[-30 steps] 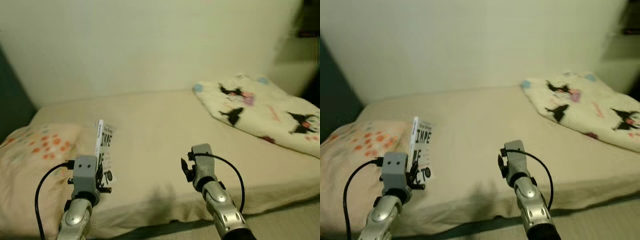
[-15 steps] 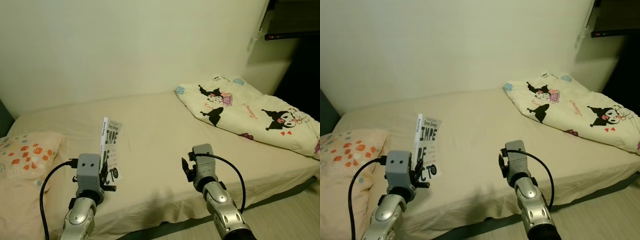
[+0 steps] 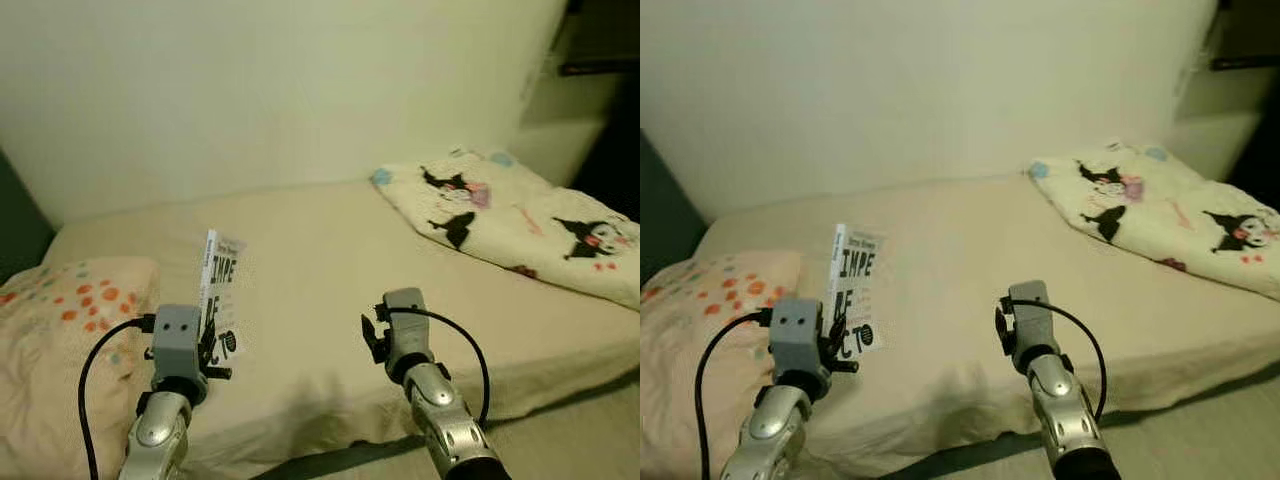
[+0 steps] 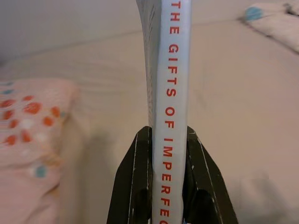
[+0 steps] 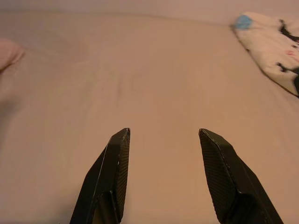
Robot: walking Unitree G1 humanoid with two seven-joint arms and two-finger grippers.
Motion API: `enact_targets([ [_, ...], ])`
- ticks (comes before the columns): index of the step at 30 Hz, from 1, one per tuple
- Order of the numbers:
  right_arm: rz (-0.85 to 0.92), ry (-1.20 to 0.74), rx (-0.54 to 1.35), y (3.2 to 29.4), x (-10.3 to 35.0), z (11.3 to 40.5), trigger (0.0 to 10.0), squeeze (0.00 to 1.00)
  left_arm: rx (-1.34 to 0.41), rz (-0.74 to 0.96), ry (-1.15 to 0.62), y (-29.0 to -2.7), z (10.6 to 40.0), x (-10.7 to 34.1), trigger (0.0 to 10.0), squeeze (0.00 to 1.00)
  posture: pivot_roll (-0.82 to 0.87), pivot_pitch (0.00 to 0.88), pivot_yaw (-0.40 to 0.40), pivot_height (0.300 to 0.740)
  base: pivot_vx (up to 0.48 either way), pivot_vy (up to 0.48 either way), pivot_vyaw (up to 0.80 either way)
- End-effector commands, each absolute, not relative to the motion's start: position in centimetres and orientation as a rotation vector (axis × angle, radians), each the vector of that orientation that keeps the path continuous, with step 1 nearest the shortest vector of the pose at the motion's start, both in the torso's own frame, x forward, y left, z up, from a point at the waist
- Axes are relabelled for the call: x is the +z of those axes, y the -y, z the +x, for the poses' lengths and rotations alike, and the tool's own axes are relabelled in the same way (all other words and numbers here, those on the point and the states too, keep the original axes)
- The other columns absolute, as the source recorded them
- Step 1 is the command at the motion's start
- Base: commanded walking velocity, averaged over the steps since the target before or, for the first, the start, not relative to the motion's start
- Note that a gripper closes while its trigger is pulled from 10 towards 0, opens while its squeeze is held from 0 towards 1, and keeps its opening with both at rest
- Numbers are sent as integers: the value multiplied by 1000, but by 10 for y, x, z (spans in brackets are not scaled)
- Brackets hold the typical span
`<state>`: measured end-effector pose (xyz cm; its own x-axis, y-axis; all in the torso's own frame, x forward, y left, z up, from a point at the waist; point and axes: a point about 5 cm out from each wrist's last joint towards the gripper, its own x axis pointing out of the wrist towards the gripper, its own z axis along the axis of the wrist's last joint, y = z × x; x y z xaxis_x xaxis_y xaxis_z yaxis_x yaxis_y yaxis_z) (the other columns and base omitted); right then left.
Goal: Clean up the room
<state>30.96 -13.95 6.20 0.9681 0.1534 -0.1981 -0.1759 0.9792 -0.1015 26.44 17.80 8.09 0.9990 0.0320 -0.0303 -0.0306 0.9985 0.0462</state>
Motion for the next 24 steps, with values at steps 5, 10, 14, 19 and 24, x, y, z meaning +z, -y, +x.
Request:
enact_targets([
  [5, -103, -189, 151, 142, 61, 309, 10000, 0, 44, 6, 0, -178, 266, 87, 10000, 0, -53, 40, -4, 740, 0, 0, 0],
  [10, -100, -188, 153, 141, 61, 310, 10000, 0, 65, 33, -2, -180, 268, 88, 10000, 0, -51, 43, -4, 740, 0, 0, 0],
  [14, -96, -188, 158, 141, 61, 310, 10000, 0, 87, 35, -13, -181, 269, 87, 10000, 0, -51, 43, -5, 740, 0, 0, 0],
  [19, -94, -187, 167, 140, 61, 310, 10000, 0, 97, 45, -18, -182, 270, 86, 10000, 0, -50, 43, -6, 740, 0, 0, 0],
  [24, -91, -197, 186, 138, 61, 311, 10000, 0, 104, 43, -31, -182, 271, 85, 10000, 0, -50, 43, -5, 740, 0, 0, 0],
])
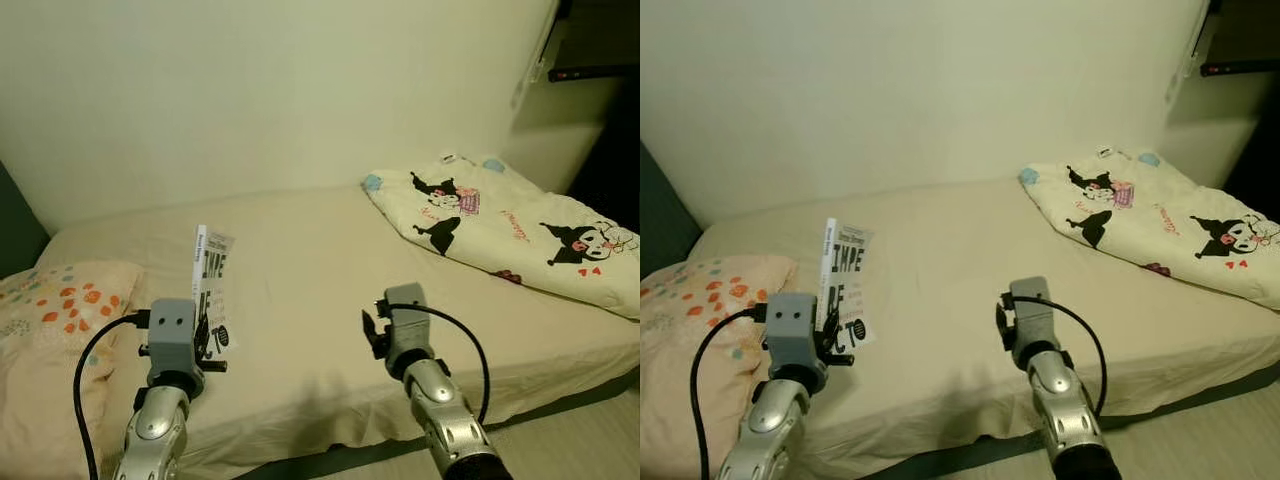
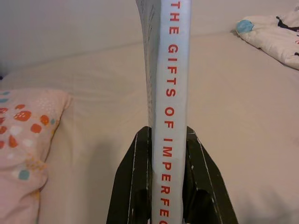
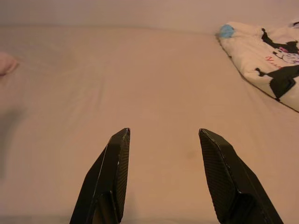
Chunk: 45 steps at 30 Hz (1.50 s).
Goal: Clean up the room
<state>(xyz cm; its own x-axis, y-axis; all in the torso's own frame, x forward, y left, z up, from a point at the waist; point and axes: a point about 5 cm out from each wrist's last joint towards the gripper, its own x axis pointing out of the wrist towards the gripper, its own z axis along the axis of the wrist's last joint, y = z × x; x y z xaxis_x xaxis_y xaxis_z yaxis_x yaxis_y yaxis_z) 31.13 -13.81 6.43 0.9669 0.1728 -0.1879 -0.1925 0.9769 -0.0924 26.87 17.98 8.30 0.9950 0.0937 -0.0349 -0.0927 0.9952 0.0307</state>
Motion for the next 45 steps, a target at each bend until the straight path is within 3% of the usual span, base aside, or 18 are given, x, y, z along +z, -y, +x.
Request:
enact_targets([
  [1, -91, -203, 193, 138, 61, 311, 10000, 0, 105, 41, -34, -182, 272, 85, 10000, 0, -50, 43, -5, 740, 0, 0, 0],
  [21, -105, -189, 200, 137, 62, 310, 10000, 0, 100, 54, -22, -180, 279, 88, 10000, 0, -55, 49, -4, 740, 0, 0, 0],
  [45, -105, -189, 203, 136, 62, 310, 10000, 0, 98, 46, -10, -182, 277, 89, 10000, 0, -54, 50, -8, 740, 0, 414, 0],
])
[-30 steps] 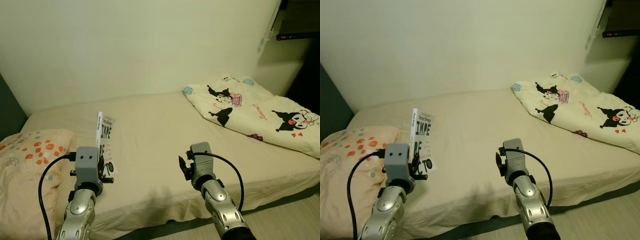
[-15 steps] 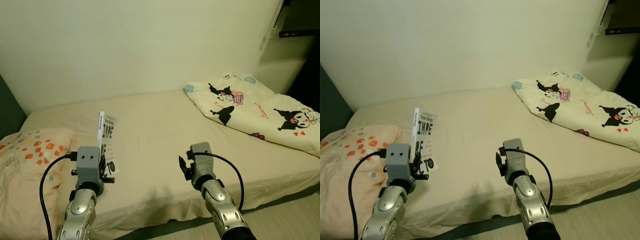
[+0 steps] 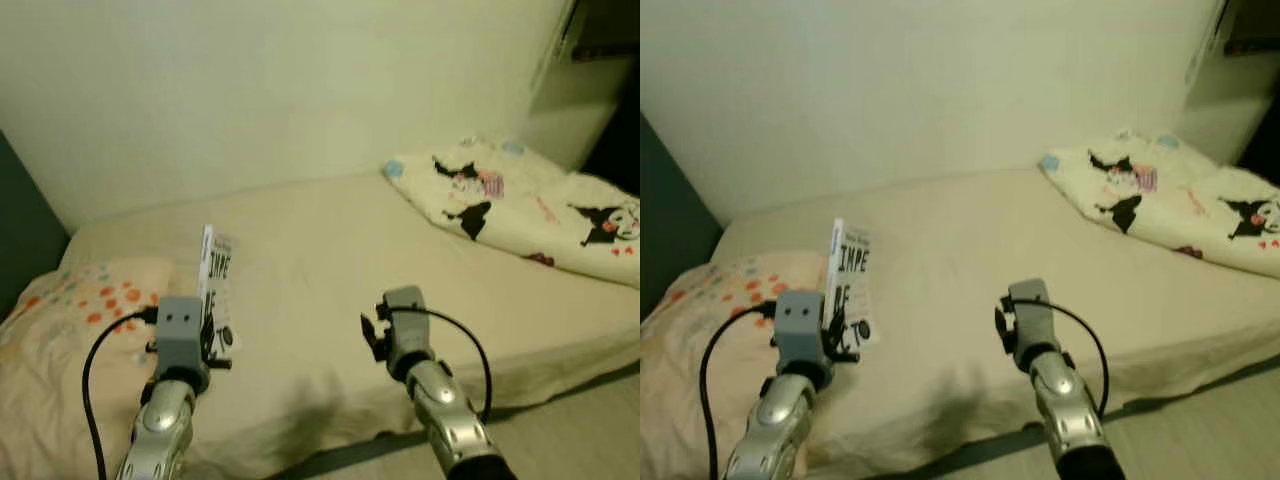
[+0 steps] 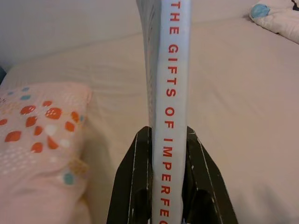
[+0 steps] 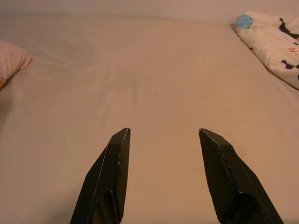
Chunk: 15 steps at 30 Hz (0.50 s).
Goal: Clean up the room
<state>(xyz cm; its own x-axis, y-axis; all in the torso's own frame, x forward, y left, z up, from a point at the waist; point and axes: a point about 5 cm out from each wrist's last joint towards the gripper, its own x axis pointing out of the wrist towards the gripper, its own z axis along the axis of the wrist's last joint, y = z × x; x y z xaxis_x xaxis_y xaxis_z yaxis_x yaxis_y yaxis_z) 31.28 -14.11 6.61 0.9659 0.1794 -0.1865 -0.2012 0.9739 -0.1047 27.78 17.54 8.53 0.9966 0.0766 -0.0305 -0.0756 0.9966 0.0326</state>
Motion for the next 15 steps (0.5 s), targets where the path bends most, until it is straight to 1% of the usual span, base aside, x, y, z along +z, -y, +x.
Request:
enact_targets([
  [1, -104, -189, 203, 136, 62, 310, 10000, 0, 99, 49, -6, -182, 277, 90, 10000, 0, -54, 51, -7, 740, 0, -368, 0],
  [15, -102, -186, 203, 135, 62, 311, 10000, 0, 105, 61, 19, -182, 276, 94, 10000, 0, -51, 46, -6, 740, 0, -480, 0],
])
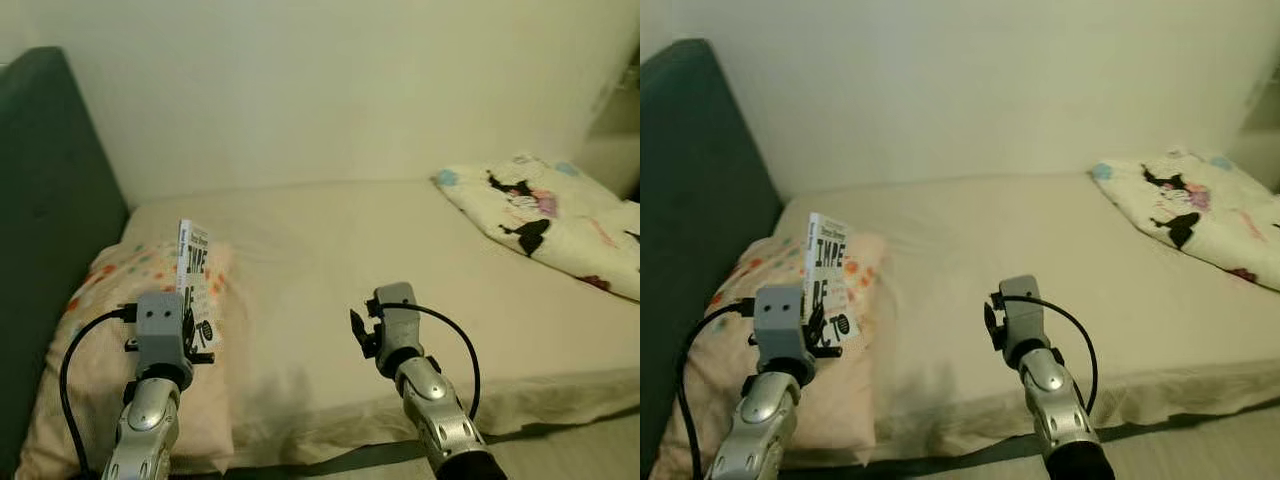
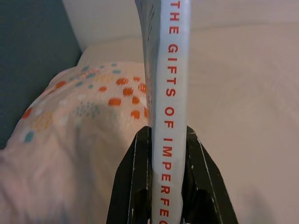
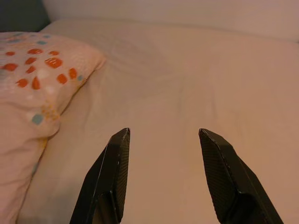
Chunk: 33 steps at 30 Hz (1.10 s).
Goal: Clean up the room
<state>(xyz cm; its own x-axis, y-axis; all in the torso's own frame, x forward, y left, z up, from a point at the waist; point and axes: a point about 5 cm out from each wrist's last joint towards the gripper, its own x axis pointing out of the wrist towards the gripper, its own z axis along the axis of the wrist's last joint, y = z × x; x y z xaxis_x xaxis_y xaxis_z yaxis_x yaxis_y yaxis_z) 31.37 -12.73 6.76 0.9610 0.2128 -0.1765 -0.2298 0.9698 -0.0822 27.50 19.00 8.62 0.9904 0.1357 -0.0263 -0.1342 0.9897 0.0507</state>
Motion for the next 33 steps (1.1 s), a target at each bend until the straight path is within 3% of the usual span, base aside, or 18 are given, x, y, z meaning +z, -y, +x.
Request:
enact_targets([
  [1, -101, -186, 203, 135, 62, 311, 10000, 0, 102, 62, 21, -181, 277, 94, 10000, 0, -50, 43, -5, 740, 0, -262, 0],
  [23, -100, -185, 201, 135, 62, 311, 10000, 0, 70, 73, -21, -178, 281, 89, 10000, 0, -51, 33, 1, 740, 0, -24, 0],
  [33, -96, -187, 193, 135, 61, 310, 10000, 0, 97, 83, 25, -180, 281, 96, 10000, 0, -55, 41, 6, 740, 0, 351, 0],
])
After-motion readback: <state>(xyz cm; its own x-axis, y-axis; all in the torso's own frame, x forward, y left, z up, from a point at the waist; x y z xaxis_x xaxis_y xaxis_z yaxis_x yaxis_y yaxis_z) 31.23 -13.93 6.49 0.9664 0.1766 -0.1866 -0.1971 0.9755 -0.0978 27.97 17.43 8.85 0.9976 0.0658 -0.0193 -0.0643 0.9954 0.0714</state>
